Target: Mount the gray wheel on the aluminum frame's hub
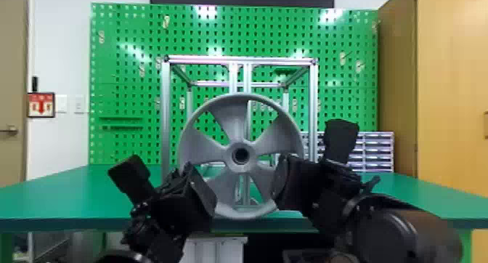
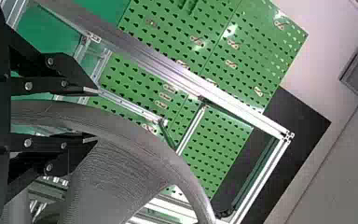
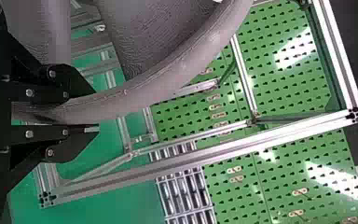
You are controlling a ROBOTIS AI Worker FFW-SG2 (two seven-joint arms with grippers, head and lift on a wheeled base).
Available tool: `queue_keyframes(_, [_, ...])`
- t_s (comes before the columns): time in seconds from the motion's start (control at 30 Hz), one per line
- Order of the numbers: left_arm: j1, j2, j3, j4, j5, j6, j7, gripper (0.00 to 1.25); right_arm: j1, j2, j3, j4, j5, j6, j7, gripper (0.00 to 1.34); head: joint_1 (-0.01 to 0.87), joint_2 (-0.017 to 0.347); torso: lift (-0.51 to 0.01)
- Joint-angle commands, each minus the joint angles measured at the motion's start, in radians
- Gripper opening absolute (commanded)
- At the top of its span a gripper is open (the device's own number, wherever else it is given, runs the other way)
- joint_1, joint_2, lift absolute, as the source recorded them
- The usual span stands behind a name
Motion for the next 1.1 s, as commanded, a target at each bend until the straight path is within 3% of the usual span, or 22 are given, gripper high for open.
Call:
queue_keyframes(0.0, [-0.009,-0.001,0.0,0.016,-0.003,0.0,0.0,0.37,-0.009,0.001,-0.001,0.005,0.001,0.0,0.0,0.25,-0.005,0.006,-0.499])
queue_keyframes(1.07, [-0.088,-0.024,0.006,0.126,-0.048,0.018,0.0,0.38,-0.09,0.001,0.0,0.131,0.005,0.011,0.0,0.25,-0.005,0.006,-0.499])
